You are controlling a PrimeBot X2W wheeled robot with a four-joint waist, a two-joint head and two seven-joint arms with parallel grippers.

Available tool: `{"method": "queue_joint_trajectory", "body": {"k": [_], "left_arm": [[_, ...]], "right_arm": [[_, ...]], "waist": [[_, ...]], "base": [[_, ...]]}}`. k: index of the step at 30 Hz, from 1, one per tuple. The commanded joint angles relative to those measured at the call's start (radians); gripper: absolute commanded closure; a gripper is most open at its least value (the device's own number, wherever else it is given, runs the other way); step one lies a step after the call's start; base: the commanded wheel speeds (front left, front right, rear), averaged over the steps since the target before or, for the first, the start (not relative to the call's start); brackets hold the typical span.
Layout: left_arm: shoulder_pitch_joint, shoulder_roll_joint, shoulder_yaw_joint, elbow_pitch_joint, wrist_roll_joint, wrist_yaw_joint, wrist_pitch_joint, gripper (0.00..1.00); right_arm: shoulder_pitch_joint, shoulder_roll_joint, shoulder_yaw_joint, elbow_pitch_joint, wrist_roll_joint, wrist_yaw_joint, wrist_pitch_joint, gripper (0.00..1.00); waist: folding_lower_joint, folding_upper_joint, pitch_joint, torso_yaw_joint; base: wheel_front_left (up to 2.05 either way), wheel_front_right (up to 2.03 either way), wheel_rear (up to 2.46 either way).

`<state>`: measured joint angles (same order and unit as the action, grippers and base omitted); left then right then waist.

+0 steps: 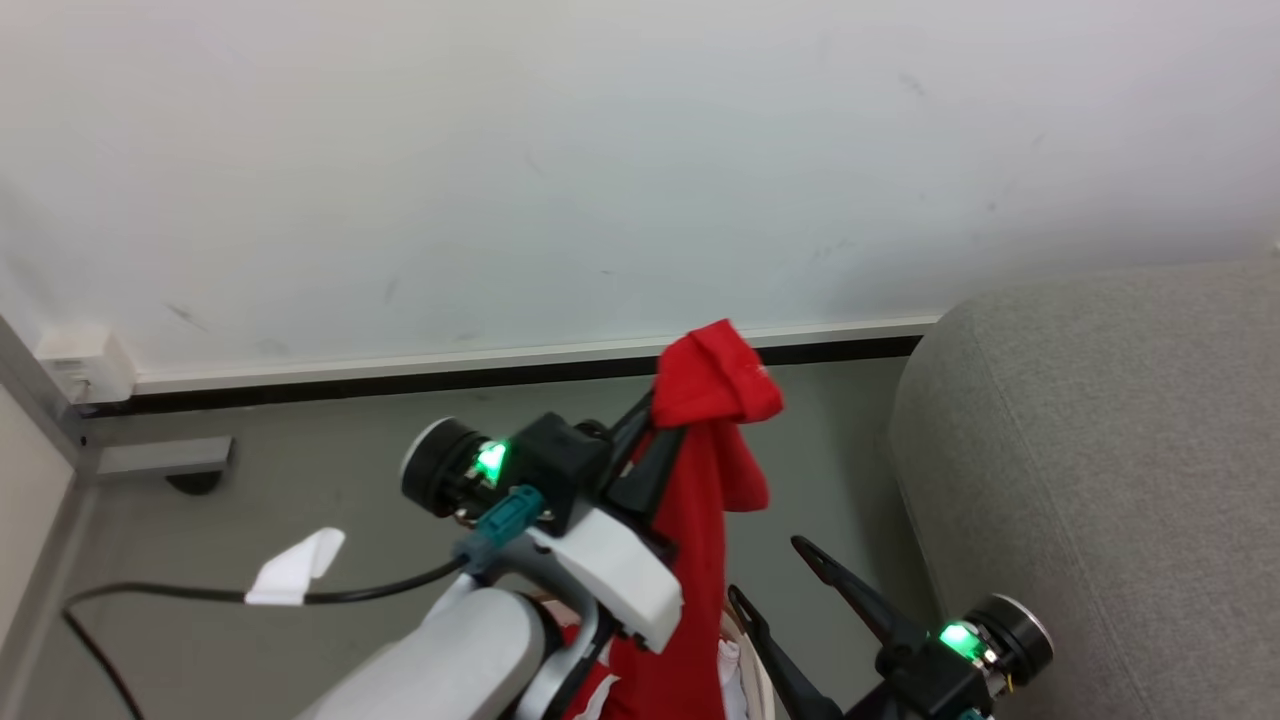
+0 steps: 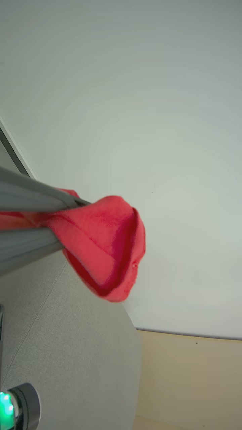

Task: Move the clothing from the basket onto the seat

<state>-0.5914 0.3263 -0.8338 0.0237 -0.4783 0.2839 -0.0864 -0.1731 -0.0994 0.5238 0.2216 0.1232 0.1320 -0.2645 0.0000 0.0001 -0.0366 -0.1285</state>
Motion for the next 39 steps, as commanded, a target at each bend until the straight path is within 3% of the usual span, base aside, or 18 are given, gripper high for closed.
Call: {"method": "queue_joint_trajectory", "body": {"k": [1,15,16,17,26,36,37,39], "left_arm": [[-0.019,-0.013,-0.01,-0.013,0.018,0.0,0.011,1.0],[-0.081,-0.111,-0.109,-0.05,0.04,-0.033,0.066,1.0],[-0.083,-0.114,-0.114,-0.055,0.04,-0.035,0.068,1.0],[-0.083,-0.117,-0.117,-0.058,0.038,-0.036,0.072,1.0],[-0.059,-0.084,-0.087,-0.023,0.005,-0.017,0.077,1.0],[-0.027,-0.041,-0.042,0.044,-0.026,0.004,0.058,1.0],[-0.021,-0.041,-0.041,0.052,-0.03,0.004,0.056,0.94],[-0.009,-0.041,-0.042,0.071,-0.038,0.003,0.048,0.5]], "right_arm": [[-0.036,0.003,0.01,0.026,0.009,-0.002,0.0,0.0],[-0.169,0.042,0.031,0.255,0.008,-0.002,0.0,0.0],[-0.172,0.043,0.044,0.276,0.024,-0.002,0.001,0.31],[-0.177,0.046,0.062,0.293,0.047,-0.002,0.0,1.0],[-0.166,0.047,0.03,0.26,0.154,-0.002,0.0,1.0],[-0.089,-0.037,-0.019,0.095,0.213,-0.002,0.0,1.0],[-0.084,-0.045,-0.021,0.078,0.218,-0.002,0.0,1.0],[-0.077,-0.06,-0.031,0.044,0.23,-0.002,0.0,1.0]], "waist": [[0.0,-0.0001,-0.003,0.012],[0.0,-0.0001,-0.016,0.063],[0.0,-0.0001,-0.017,0.064],[0.0,-0.0001,-0.017,0.066],[0.0,-0.0001,-0.009,0.059],[0.0,-0.0001,0.005,0.009],[0.0,-0.0001,0.007,0.004],[0.0,-0.0001,0.01,-0.007]], "base": [[0.0,0.0,0.0],[0.0,0.0,0.0],[0.0,0.0,0.0],[0.0,0.0,0.0],[0.0,0.0,0.0],[0.0,0.0,0.0],[0.0,0.0,0.0],[0.0,0.0,0.0]]}}
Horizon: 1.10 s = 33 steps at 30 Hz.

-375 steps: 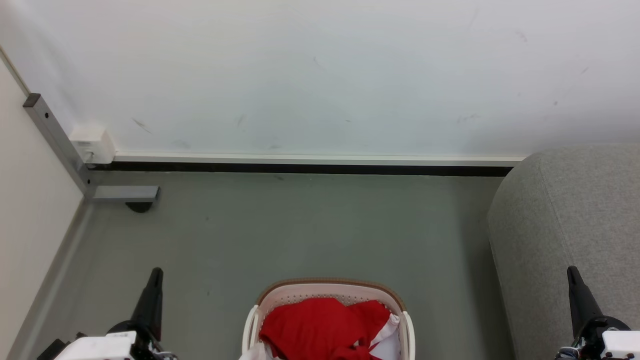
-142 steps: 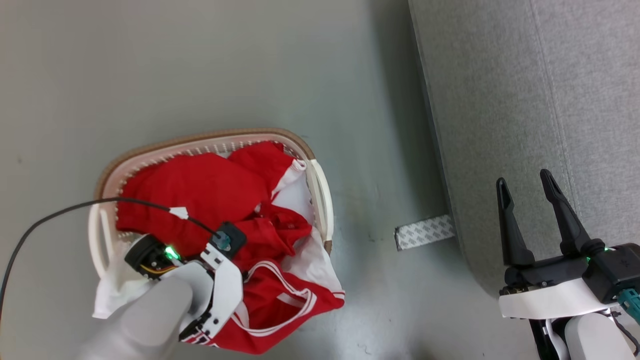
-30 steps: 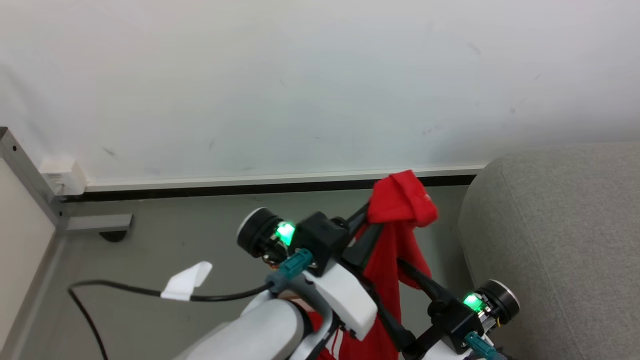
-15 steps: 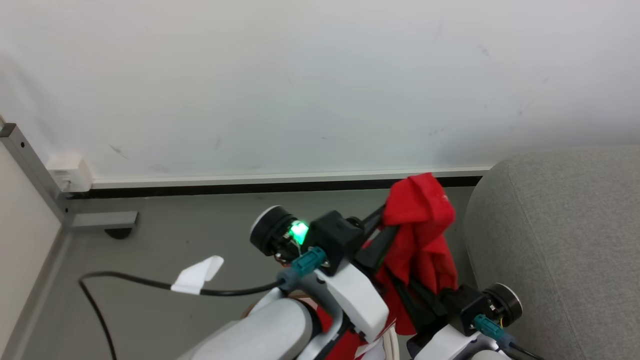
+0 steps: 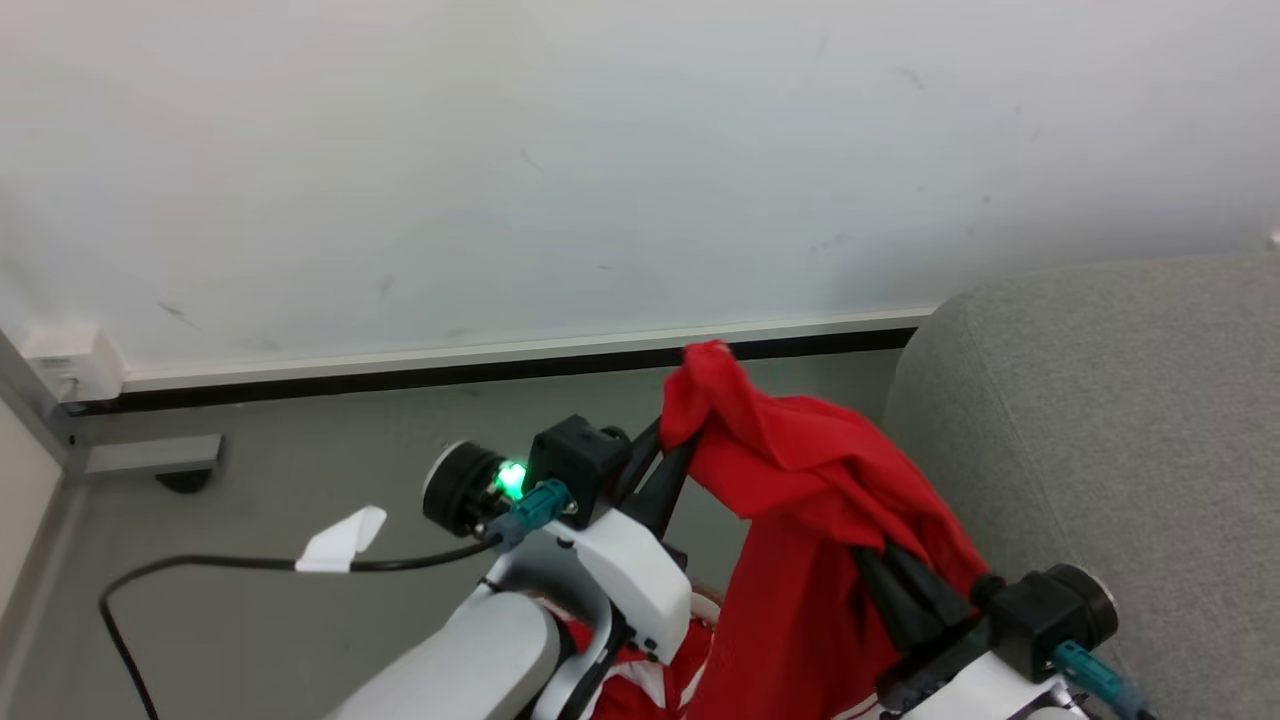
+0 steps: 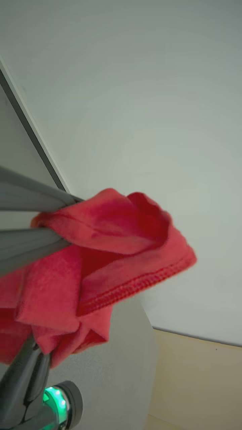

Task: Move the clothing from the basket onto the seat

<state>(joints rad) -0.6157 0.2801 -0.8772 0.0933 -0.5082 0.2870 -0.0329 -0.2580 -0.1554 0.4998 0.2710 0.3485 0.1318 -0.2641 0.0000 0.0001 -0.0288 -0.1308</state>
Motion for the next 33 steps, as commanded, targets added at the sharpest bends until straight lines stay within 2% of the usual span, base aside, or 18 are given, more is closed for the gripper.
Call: {"method": "queue_joint_trajectory", "body": {"k": [1,2,8,20,28,33], "left_arm": [[0.021,0.003,-0.001,0.014,-0.01,-0.003,-0.009,0.08],[0.028,-0.001,-0.002,0.022,-0.012,-0.004,-0.021,0.0],[0.071,-0.028,-0.026,0.079,-0.03,-0.026,-0.072,0.0],[0.091,-0.089,-0.097,0.144,-0.019,-0.077,-0.128,0.0],[0.07,-0.09,-0.107,0.157,-0.015,-0.089,-0.139,0.0],[0.062,-0.095,-0.116,0.156,-0.013,-0.093,-0.135,0.0]], "right_arm": [[0.011,-0.012,-0.011,-0.019,0.01,-0.002,0.0,1.0],[0.015,-0.02,-0.014,-0.034,0.016,-0.002,0.0,1.0],[0.01,-0.061,-0.089,-0.097,0.043,-0.002,0.0,1.0],[0.041,-0.136,-0.26,-0.114,0.033,-0.002,0.0,1.0],[0.058,-0.152,-0.297,-0.119,0.037,-0.002,0.0,1.0],[0.064,-0.147,-0.311,-0.117,0.054,-0.002,0.0,1.0]], "waist": [[0.0,-0.0001,0.003,-0.01],[0.0,-0.0001,0.004,-0.015],[0.0,-0.0001,0.008,-0.037],[0.0,-0.0001,0.028,-0.122],[0.0,-0.0001,0.059,-0.222],[0.0,-0.0001,0.081,-0.253]], "base": [[0.0,0.0,0.0],[0.0,0.0,0.0],[0.0,0.0,0.0],[0.0,0.0,0.0],[0.0,0.0,0.0],[0.0,0.0,0.0]]}}
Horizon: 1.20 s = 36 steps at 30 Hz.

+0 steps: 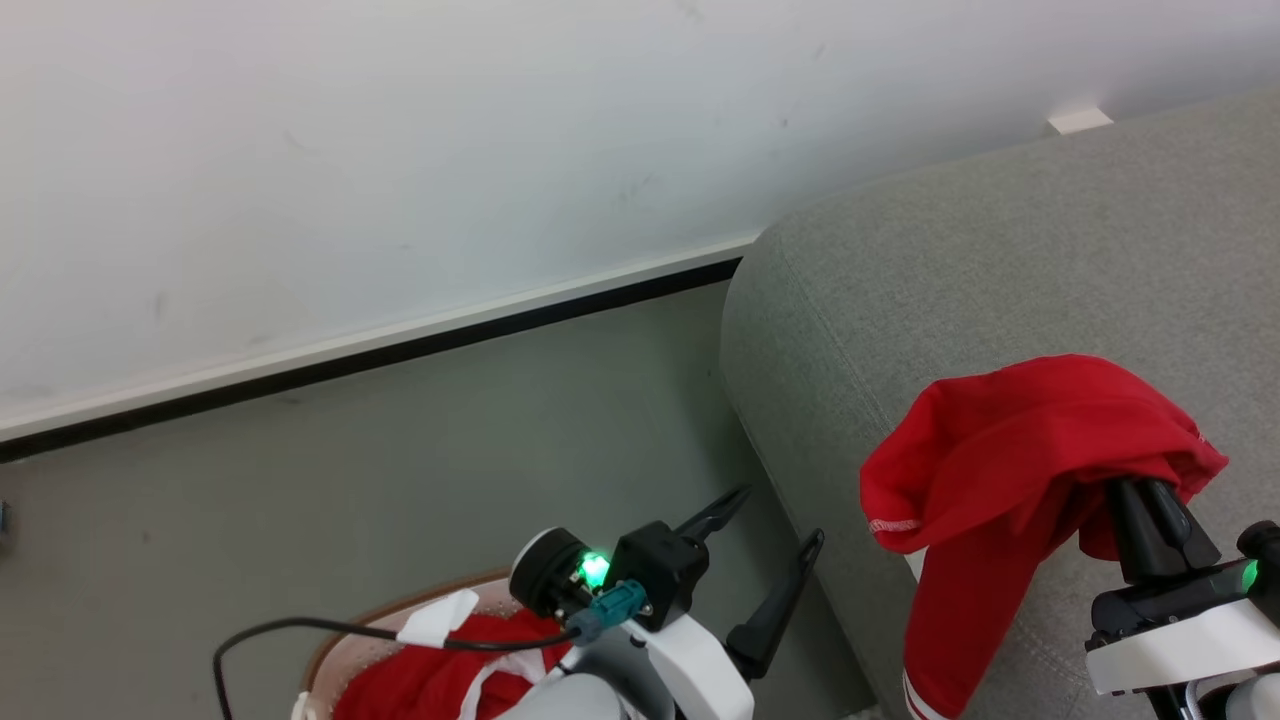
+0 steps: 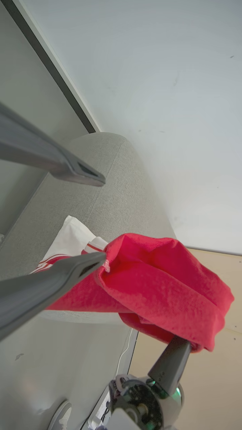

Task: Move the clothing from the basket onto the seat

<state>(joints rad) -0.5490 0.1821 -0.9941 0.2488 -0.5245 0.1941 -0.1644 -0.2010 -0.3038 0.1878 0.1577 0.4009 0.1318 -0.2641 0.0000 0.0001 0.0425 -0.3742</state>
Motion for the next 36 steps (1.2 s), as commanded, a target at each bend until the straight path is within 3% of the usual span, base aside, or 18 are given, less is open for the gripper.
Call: {"method": "queue_joint_trajectory", "body": {"k": [1,9,15,20,29,32,36], "left_arm": [[-0.011,0.004,0.001,0.0,0.006,0.001,-0.001,0.0],[-0.091,0.01,-0.005,0.0,0.035,-0.013,0.026,0.0],[-0.213,0.015,-0.002,0.006,0.071,-0.033,0.058,0.0],[-0.324,0.02,-0.004,0.004,0.118,-0.05,0.085,0.0],[-0.419,0.001,0.002,-0.003,0.144,-0.045,0.091,0.0],[-0.429,0.0,0.002,-0.016,0.15,-0.034,0.099,0.0],[-0.425,0.014,0.001,-0.023,0.153,-0.024,0.108,0.0]], "right_arm": [[0.005,0.004,-0.004,-0.004,0.007,-0.002,0.0,1.0],[-0.106,-0.018,-0.018,0.025,0.056,-0.002,0.0,1.0],[-0.352,-0.079,-0.034,0.115,0.065,-0.002,0.008,1.0],[-0.618,-0.168,-0.054,0.234,0.055,-0.002,0.04,1.0],[-0.912,-0.309,-0.209,0.56,-0.02,-0.002,0.051,1.0],[-0.946,-0.322,-0.291,0.706,-0.07,-0.002,0.03,1.0],[-0.926,-0.285,-0.401,0.88,-0.144,-0.002,0.005,1.0]], "waist": [[0.0,-0.0001,0.018,-0.013],[0.0,-0.0001,0.15,0.012],[0.0,-0.0001,0.301,0.062],[0.0,-0.0001,0.431,0.106],[0.0,-0.0001,0.552,0.178],[0.0,-0.0001,0.595,0.192],[0.0,-0.0001,0.643,0.197]], "base": [[0.0,0.0,0.0],[0.0,0.0,0.0],[0.0,0.0,0.0],[0.0,0.0,0.0],[0.0,0.0,0.0],[0.0,0.0,0.0],[0.0,0.0,0.0]]}}
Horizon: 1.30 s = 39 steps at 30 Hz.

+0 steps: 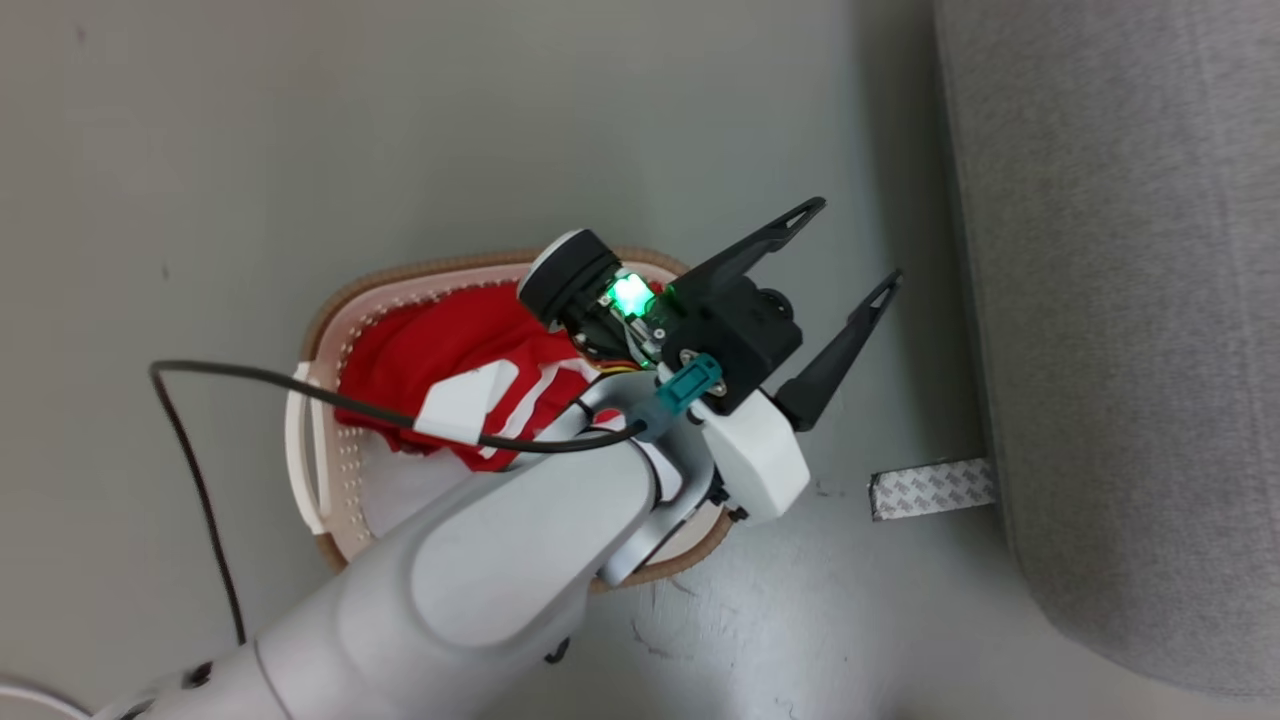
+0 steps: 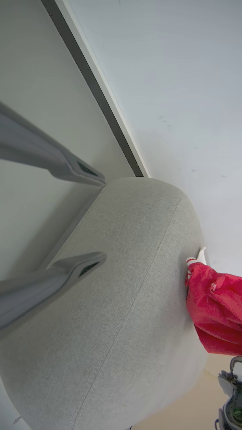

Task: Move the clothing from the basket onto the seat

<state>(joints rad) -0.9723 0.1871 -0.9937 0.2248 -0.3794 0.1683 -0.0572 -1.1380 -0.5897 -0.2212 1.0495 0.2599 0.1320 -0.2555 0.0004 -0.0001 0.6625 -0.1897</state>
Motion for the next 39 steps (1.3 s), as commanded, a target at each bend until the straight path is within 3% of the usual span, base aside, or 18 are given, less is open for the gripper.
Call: {"method": "queue_joint_trajectory", "body": {"k": [1,2,3,4,11,21,29,34,39], "left_arm": [[0.006,0.014,0.001,0.002,0.007,0.004,0.0,0.0],[0.013,0.016,-0.001,0.004,0.004,0.005,-0.001,0.0],[0.021,0.02,-0.002,0.006,0.001,0.006,-0.005,0.0],[0.029,0.025,-0.002,0.005,-0.003,0.006,-0.008,0.0],[0.092,0.076,0.011,0.007,-0.039,0.022,-0.011,0.0],[0.268,0.149,0.082,0.001,-0.128,0.085,-0.097,0.0],[0.432,0.184,0.17,0.032,-0.202,0.134,-0.191,0.0],[0.533,0.195,0.232,0.054,-0.216,0.145,-0.209,0.0],[0.644,0.185,0.338,0.011,-0.154,0.141,-0.207,0.0]], "right_arm": [[0.027,0.01,-0.021,0.028,-0.016,-0.002,-0.005,1.0],[0.041,0.024,-0.041,0.057,-0.028,-0.003,-0.008,0.83],[0.049,0.048,-0.052,0.076,-0.037,-0.003,-0.01,0.52],[0.064,0.078,-0.045,0.095,-0.037,-0.002,-0.009,0.0],[0.208,0.146,0.028,0.03,-0.035,-0.003,-0.008,0.0],[0.532,0.245,0.11,-0.318,-0.04,-0.003,-0.009,0.0],[0.771,0.329,0.12,-0.591,-0.155,-0.003,-0.009,0.0],[0.874,0.378,0.16,-0.677,-0.153,-0.003,-0.009,0.0],[0.949,0.43,0.165,-0.724,-0.139,-0.003,-0.009,0.0]], "waist": [[-0.0004,0.0001,0.027,0.011],[-0.0004,0.0001,0.027,0.009],[-0.0004,0.0001,0.022,0.006],[-0.0004,0.0001,0.014,0.002],[-0.0004,0.0001,-0.073,-0.048],[-0.0004,0.0001,-0.277,-0.108],[-0.0004,0.0001,-0.412,-0.038],[-0.0004,0.0001,-0.484,0.029],[-0.0004,0.0001,-0.538,0.086]], "base": [[0.0,0.0,0.0],[0.0,0.0,0.0],[0.0,0.0,0.0],[0.0,0.0,0.0],[0.0,0.0,0.0],[0.0,0.0,0.0],[0.0,0.0,0.0],[0.0,0.0,0.0],[0.0,0.0,0.0]]}}
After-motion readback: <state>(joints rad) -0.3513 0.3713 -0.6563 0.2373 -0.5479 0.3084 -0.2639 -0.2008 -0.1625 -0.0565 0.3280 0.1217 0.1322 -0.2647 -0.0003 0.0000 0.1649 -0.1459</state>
